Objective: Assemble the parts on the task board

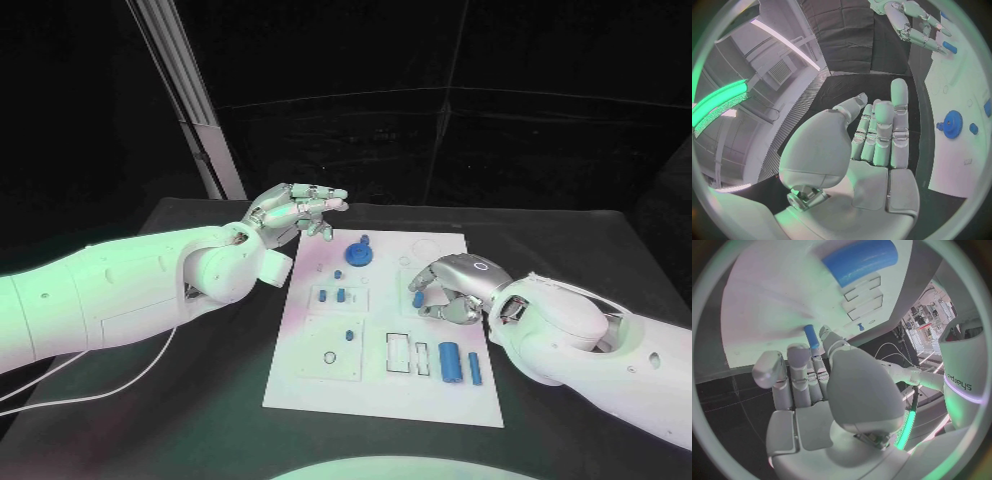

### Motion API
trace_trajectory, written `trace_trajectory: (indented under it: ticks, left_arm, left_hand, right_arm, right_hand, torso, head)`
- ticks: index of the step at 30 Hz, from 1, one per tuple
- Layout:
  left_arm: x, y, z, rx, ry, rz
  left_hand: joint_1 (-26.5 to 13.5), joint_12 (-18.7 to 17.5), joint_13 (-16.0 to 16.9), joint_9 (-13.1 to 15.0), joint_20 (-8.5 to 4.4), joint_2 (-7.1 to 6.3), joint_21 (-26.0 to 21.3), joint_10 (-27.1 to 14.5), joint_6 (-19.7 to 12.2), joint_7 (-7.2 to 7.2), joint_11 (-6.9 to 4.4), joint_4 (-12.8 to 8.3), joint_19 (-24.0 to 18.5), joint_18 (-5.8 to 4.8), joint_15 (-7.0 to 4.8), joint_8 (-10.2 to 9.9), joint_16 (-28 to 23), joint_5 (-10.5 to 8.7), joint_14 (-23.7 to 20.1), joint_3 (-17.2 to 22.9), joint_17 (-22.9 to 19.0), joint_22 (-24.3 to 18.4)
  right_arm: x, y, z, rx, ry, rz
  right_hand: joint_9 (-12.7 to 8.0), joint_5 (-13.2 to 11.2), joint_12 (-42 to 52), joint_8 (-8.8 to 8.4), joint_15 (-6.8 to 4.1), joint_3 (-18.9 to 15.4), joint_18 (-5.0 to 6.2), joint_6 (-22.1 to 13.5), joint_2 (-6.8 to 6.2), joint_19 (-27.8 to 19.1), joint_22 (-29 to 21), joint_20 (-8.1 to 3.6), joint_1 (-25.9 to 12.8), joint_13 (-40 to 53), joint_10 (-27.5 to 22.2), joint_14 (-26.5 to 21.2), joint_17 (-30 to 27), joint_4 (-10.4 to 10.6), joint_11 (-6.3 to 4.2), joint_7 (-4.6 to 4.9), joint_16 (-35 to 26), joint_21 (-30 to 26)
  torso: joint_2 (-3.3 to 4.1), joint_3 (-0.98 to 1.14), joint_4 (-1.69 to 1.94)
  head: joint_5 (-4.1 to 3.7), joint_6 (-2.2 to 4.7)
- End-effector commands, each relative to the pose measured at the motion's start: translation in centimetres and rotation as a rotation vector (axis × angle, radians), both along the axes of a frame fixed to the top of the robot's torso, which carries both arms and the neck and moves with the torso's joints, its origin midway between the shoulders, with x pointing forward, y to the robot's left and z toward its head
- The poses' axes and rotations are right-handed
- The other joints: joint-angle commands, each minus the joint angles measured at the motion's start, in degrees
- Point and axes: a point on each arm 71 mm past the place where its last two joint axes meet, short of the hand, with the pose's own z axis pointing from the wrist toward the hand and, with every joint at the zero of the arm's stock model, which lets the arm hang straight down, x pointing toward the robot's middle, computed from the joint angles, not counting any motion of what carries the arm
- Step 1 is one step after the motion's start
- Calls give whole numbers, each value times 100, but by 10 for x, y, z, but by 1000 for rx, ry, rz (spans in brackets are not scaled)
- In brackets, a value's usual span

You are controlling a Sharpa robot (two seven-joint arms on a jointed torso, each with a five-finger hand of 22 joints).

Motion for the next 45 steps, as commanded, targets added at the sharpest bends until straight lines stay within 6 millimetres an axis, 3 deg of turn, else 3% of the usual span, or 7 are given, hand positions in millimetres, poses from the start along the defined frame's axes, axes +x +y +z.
trace_trajectory:
  ticks: [1, 12, 17, 34, 45]
  left_arm:
    - [0, 0, 1, -4, -4, 3]
    - [1, 2, 2, -2, -16, 22]
    - [2, 4, 2, 0, -19, 30]
    - [3, 5, 1, 3, -19, 34]
    - [4, 9, 2, 3, -23, 41]
  left_hand:
    - [36, 43, 7, 6, 2, 27, 8, -38, -49, 6, 6, -22, 29, 78, -14, 33, 42, 25, 26, 32, -5, -4]
    - [66, 65, 9, 8, -3, 38, 14, -39, -47, 4, 3, -51, 36, 79, -18, 49, 57, 26, 30, 59, 0, -1]
    - [78, 76, 9, 9, -5, 41, 17, -37, -46, 3, 2, -64, 39, 79, -20, 57, 63, 27, 30, 70, -2, 0]
    - [80, 78, 9, 9, -5, 39, 17, -38, -46, 3, 2, -68, 40, 79, -21, 58, 64, 26, 30, 72, -3, 0]
    - [50, 91, 8, 8, -4, 16, 20, -49, -55, 11, 10, -67, 40, 76, -16, 68, 68, 18, 23, 62, -17, 2]
  right_arm:
    - [2, -1, -1, -40, -12, -22]
    - [2, 7, -1, -28, -14, -3]
    - [2, 9, -1, -32, -8, 1]
    - [2, 10, 0, -29, -26, 3]
    - [-5, 10, 20, 105, -67, -1]
  right_hand:
    - [-2, -41, 29, 6, 4, 85, 35, 54, 37, 11, 16, 10, 47, -5, 70, 39, 22, 6, 2, -4, -9, -23]
    - [11, -77, 188, 41, -74, 709, -1, 331, 39, 141, 207, -54, 43, -12, 694, 107, 242, 132, -110, -3, 193, 102]
    - [18, -98, 194, 67, -111, 914, -28, 482, -11, 213, 332, -84, 14, -9, 882, 145, 400, 169, -146, -31, 333, 188]
    - [49, -166, 193, 173, -193, 1369, -66, 860, -23, 308, 528, -164, 66, 8, 1285, 161, 591, 74, -245, -89, 509, 319]
    - [35, -158, 142, 144, -186, 1433, -75, 860, -120, 326, 572, -167, -10, 4, 1309, 161, 650, 69, -221, -43, 562, 350]
  torso:
    - [-1, -6, 8]
    - [-2, 3, -9]
    - [-6, 2, 2]
    - [-9, 3, -8]
    - [-12, -3, 0]
  head:
    - [-34, 12]
    - [-42, 22]
    - [-54, 30]
    - [-77, 55]
    - [-99, 70]
